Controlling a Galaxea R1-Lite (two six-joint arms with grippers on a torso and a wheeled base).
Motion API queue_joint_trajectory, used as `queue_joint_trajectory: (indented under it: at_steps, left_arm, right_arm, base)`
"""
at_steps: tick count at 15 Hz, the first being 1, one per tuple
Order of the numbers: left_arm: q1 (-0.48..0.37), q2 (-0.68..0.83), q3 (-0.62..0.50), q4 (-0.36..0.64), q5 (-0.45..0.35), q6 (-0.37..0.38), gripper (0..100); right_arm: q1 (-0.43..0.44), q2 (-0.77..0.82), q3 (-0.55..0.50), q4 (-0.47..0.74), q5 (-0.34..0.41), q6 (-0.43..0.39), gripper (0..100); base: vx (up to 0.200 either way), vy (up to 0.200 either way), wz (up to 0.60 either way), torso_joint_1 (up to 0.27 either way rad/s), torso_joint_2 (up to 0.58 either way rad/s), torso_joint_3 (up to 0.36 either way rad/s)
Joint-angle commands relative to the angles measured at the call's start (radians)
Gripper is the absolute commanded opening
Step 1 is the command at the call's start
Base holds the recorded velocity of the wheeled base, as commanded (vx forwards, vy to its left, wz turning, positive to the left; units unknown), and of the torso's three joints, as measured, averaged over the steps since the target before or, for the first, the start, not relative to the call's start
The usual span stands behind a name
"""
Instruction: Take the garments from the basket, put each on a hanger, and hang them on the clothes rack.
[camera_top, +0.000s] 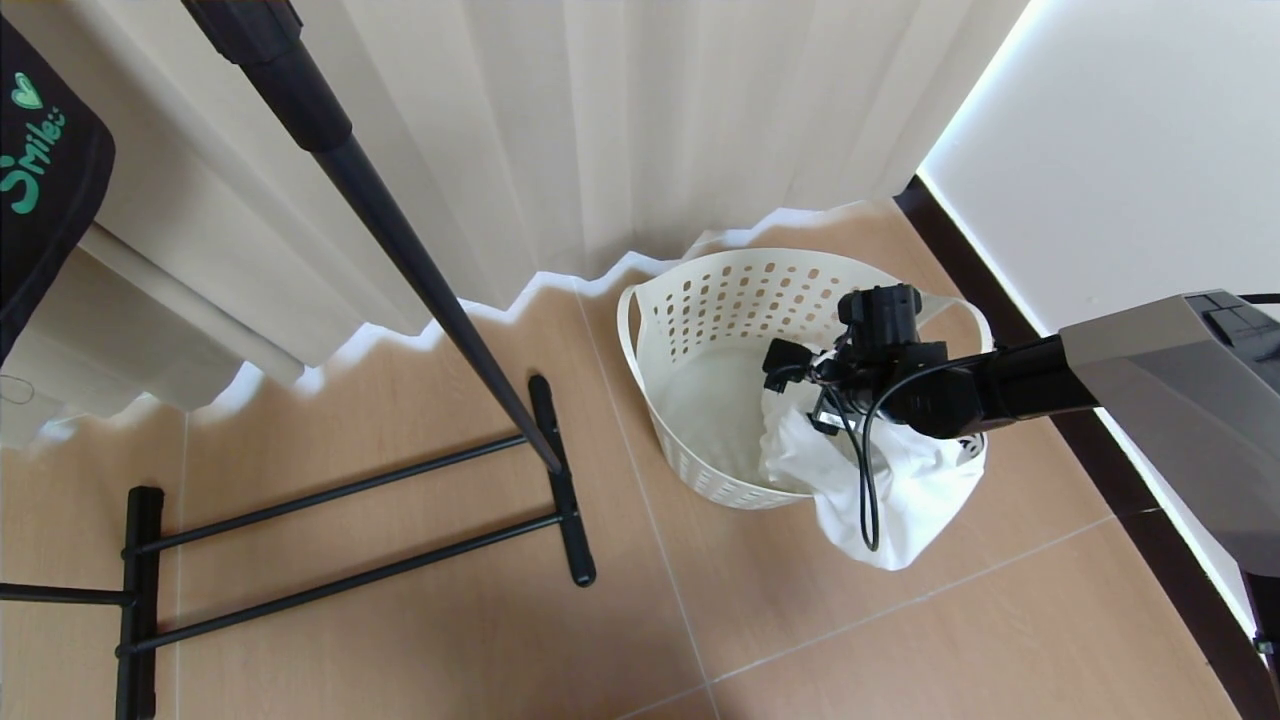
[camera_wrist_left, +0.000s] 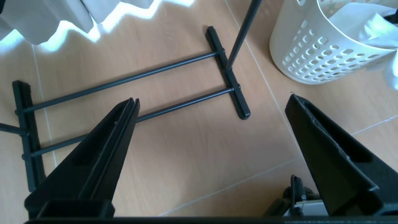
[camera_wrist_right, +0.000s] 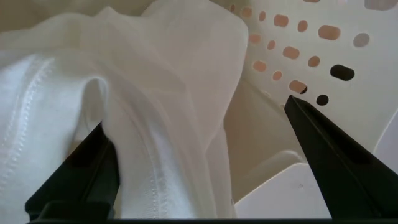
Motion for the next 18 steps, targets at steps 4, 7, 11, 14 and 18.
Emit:
queue_joint_trajectory:
  at_steps: [4,7,11,14,18]
  left_arm:
    - [0.0,0.001,0.0,0.0,0.0,0.0,100]
    - [0.0,0.001,0.0,0.0,0.0,0.0,100]
    - [0.0,0.001,0.0,0.001,-0.002,0.0,100]
    - [0.0,0.001,0.0,0.0,-0.002,0.0,100]
    - [0.0,0.001,0.0,0.0,-0.002,0.0,100]
  right_arm:
    - [-0.001,0.0,-0.013,0.0,0.076,0.047,100]
    - [-0.001,0.025,-0.052,-0.002,0.093,0.133,100]
    - [-0.001,0.031,-0.085,-0.002,0.098,0.182,100]
    - [-0.001,0.029,-0.108,-0.002,0.127,0.219,100]
    - [0.001,0.005,-0.098,-0.002,0.132,0.294,0]
  base:
    - [0.0,0.0,0.0,0.0,0.0,0.0]
    - [0.0,0.0,0.0,0.0,0.0,0.0]
    - [0.0,0.0,0.0,0.0,0.0,0.0]
    - [0.0,0.0,0.0,0.0,0.0,0.0]
    - [0.0,0.0,0.0,0.0,0.0,0.0]
